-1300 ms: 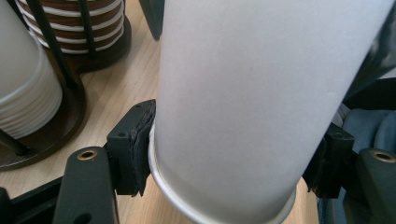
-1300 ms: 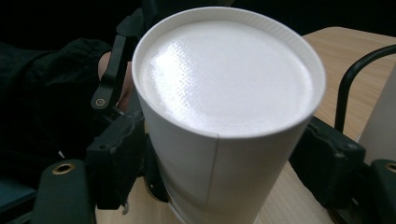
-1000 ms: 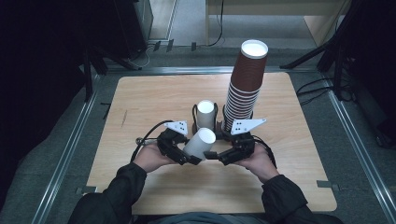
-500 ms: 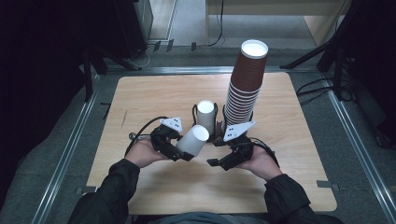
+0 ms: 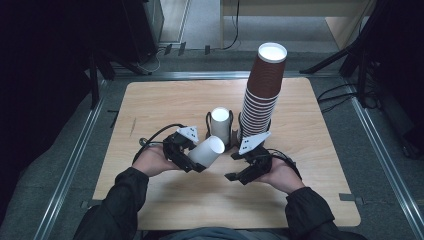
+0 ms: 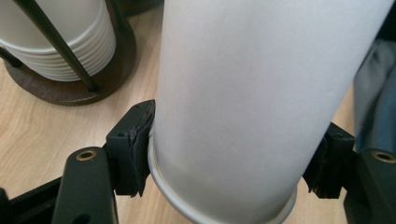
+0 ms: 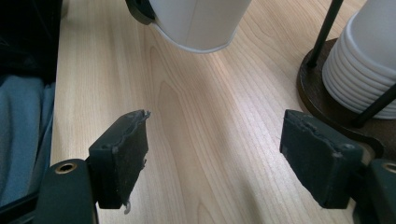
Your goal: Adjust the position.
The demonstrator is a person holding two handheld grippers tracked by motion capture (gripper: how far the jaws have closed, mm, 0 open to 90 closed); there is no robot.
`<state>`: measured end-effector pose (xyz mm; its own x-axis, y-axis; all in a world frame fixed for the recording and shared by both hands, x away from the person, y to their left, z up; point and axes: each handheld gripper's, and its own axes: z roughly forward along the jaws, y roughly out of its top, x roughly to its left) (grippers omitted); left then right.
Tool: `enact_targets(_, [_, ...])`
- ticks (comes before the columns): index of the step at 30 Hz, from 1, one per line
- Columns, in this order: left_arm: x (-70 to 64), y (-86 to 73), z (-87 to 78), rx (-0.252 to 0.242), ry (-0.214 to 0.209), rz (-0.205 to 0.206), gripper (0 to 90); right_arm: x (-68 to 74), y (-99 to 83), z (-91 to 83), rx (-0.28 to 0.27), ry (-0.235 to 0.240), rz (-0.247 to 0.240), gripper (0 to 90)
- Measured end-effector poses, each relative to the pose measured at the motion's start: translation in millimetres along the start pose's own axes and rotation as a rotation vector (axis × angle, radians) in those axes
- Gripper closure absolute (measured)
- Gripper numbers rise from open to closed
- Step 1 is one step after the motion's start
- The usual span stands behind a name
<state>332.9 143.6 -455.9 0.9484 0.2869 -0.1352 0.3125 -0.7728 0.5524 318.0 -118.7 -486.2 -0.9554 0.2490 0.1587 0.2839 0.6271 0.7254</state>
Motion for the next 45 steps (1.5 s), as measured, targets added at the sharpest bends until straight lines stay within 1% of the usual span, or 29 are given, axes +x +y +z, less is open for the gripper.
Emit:
enact_targets(2, [-0.7,1.4,3.1,0.018,0.002,0.004,29.5,-0.3,-0.3,-0.4,0.000,-0.002,0.004,23.8])
enact_targets(4, [-2.2,3.1,7.0,0.046,0.017,0.024,29.4,-1.0,-0.5,-1.0,0.001,-0.008,0.003,23.8])
enact_targets(5, [-2.2,3.1,7.0,0.046,0.017,0.024,29.3,-1.0,-0.5,-1.0,0.001,-0.008,0.003,23.8])
enact_targets(9, [-4.1,4.9,12.2,0.082,0.024,0.044,29.1,-1.5,-0.3,-2.1,-0.006,-0.009,0.002,23.8])
enact_targets(11, [-5.0,6.0,14.5,0.097,0.020,0.050,29.1,-1.9,0.6,-3.6,-0.025,-0.003,0.001,23.8])
enact_targets(14, [-6.3,7.3,18.2,0.109,0.021,0.061,29.1,-1.5,1.3,-4.7,-0.033,0.005,-0.001,23.8])
enact_targets(16, [-7.1,8.1,20.6,0.122,0.015,0.069,29.1,-1.4,1.7,-4.9,-0.036,0.007,-0.004,23.8])
enact_targets(18, [-8.1,8.9,22.6,0.129,0.004,0.074,28.6,0.1,4.0,-5.0,-0.057,0.014,-0.007,23.3])
enact_targets(19, [-8.9,9.3,23.7,0.129,0.001,0.073,28.6,0.1,4.0,-5.0,-0.057,0.014,-0.007,23.3])
enact_targets(20, [-10.5,10.3,25.2,0.129,-0.011,0.075,28.5,0.7,6.6,-4.8,-0.072,0.022,-0.008,22.6])
enact_targets(21, [-11.1,11.4,25.7,0.135,-0.016,0.086,28.4,0.9,7.9,-4.5,-0.079,0.027,-0.010,22.4])
enact_targets(23, [-14.0,14.4,29.3,0.147,-0.024,0.094,28.4,1.8,9.3,-4.2,-0.084,0.035,-0.007,22.3])
enact_targets(25, [-15.6,16.4,32.9,0.160,-0.028,0.107,28.3,5.1,12.8,-1.7,-0.082,0.038,-0.010,22.1])
enact_targets(26, [-16.7,16.7,35.1,0.164,-0.030,0.106,28.2,6.1,13.4,-0.6,-0.077,0.039,-0.018,22.1])
enact_targets(29, [-19.3,17.6,39.6,0.189,-0.038,0.127,28.1,8.2,14.9,2.2,-0.066,0.047,-0.026,23.1])
enact_targets(31, [-20.8,17.8,41.4,0.187,-0.039,0.133,28.0,8.7,15.3,2.5,-0.064,0.047,-0.027,23.9])
enact_targets(33, [-21.2,18.1,42.3,0.187,-0.041,0.134,28.0,9.4,15.9,3.2,-0.067,0.054,-0.029,26.8])
enact_targets(34, [-21.4,18.1,42.6,0.186,-0.041,0.135,27.8,9.8,16.2,2.9,-0.067,0.059,-0.033,29.6])
enact_targets(35, [-21.5,18.0,42.8,0.186,-0.044,0.137,27.7,10.4,16.4,2.4,-0.069,0.068,-0.048,34.1])
enact_targets(36, [-21.9,17.8,42.8,0.186,-0.048,0.137,27.6,11.3,16.4,1.6,-0.070,0.074,-0.061,34.7])
enact_targets(38, [-22.7,17.9,42.6,0.185,-0.051,0.137,27.7,11.6,16.7,1.1,-0.065,0.077,-0.064,35.0])
enact_targets(39, [-22.8,18.2,42.1,0.187,-0.055,0.144,27.5,11.7,17.1,0.7,-0.060,0.081,-0.061,35.1])
enact_targets(40, [-23.2,18.0,42.0,0.181,-0.050,0.146,27.2,12.0,17.3,0.2,-0.060,0.087,-0.059,35.2])
enact_targets(43, [-23.5,17.7,41.6,0.167,-0.050,0.144,25.1,11.0,17.6,-0.9,-0.069,0.081,-0.071,35.1])
enact_targets(45, [-23.1,17.7,40.3,0.151,-0.041,0.138,22.5,11.2,17.4,-2.4,-0.069,0.085,-0.062,35.0])
